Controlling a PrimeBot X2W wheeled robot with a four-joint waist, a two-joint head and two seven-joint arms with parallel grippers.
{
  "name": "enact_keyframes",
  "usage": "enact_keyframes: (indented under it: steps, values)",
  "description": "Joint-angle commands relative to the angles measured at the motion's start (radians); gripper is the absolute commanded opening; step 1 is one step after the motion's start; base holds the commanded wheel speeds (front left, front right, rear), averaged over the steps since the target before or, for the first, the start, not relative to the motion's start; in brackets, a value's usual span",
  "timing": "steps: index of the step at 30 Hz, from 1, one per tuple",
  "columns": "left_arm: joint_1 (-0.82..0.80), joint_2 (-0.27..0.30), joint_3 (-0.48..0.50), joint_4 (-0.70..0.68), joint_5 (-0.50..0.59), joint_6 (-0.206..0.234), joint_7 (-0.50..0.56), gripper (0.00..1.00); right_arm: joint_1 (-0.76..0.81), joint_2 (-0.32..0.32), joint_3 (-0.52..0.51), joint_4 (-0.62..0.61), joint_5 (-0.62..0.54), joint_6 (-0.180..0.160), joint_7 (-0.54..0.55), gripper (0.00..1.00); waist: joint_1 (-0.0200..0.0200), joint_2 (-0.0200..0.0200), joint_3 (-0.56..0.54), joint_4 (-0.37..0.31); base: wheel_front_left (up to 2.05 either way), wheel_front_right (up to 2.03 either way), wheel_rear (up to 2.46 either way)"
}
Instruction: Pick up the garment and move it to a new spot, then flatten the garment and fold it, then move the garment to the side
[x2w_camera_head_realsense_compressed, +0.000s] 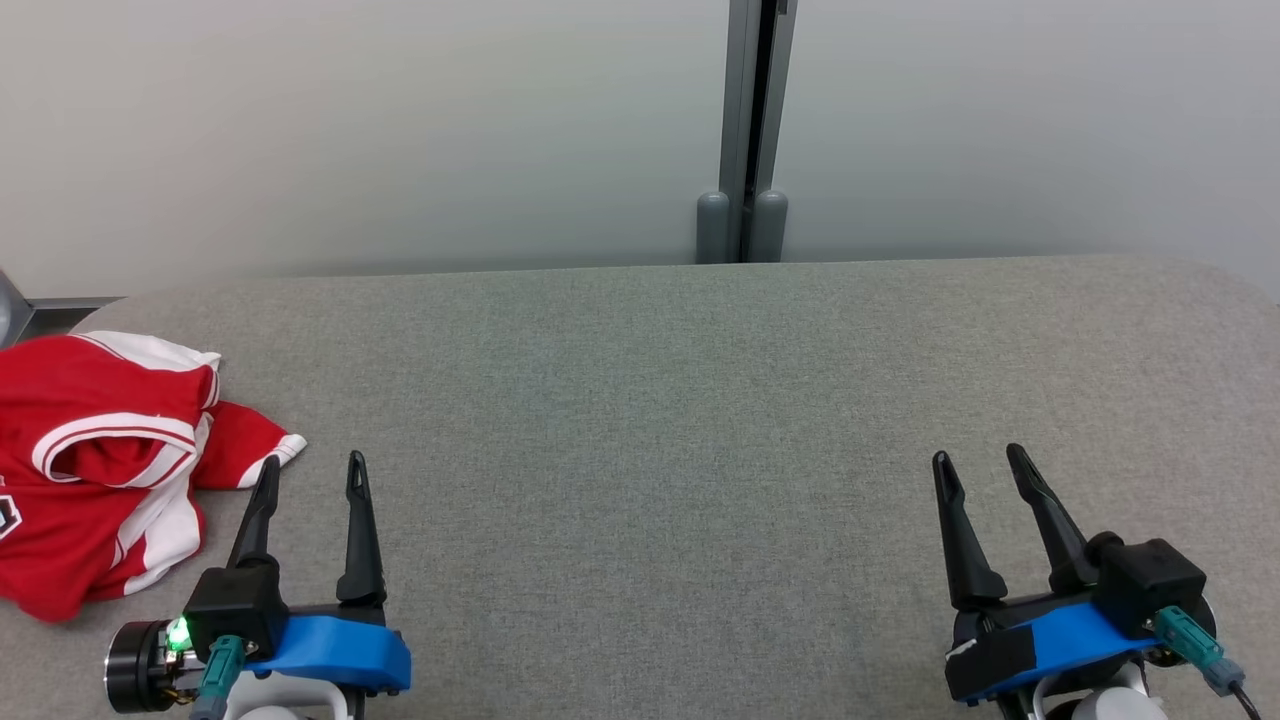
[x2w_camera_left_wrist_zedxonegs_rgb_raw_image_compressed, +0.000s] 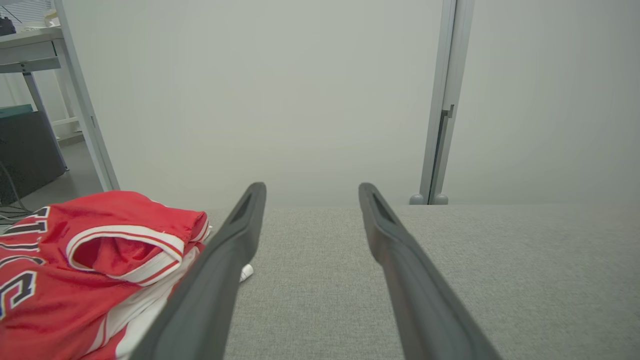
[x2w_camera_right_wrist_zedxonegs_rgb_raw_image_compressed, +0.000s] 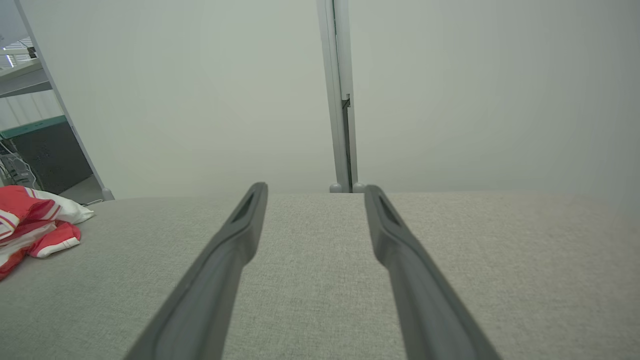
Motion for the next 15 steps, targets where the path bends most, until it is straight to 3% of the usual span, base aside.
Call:
enact_keyframes:
  steps: [1,15]
  values:
    - [-0.011,0.004,0.000,0.004,0.011,0.000,-0.010,1.00,-0.007,-0.006,-0.001,0.004,-0.019,0.000,-0.011,1.00,0.0001,-0.0001,0.000,0.000,0.00,0.00,0.00]
    - [-0.012,0.002,0.001,0.023,0.006,-0.008,-0.017,1.00,-0.008,-0.006,0.005,0.035,0.004,0.000,-0.017,1.00,0.0001,-0.0001,-0.003,0.003,0.00,0.00,0.00]
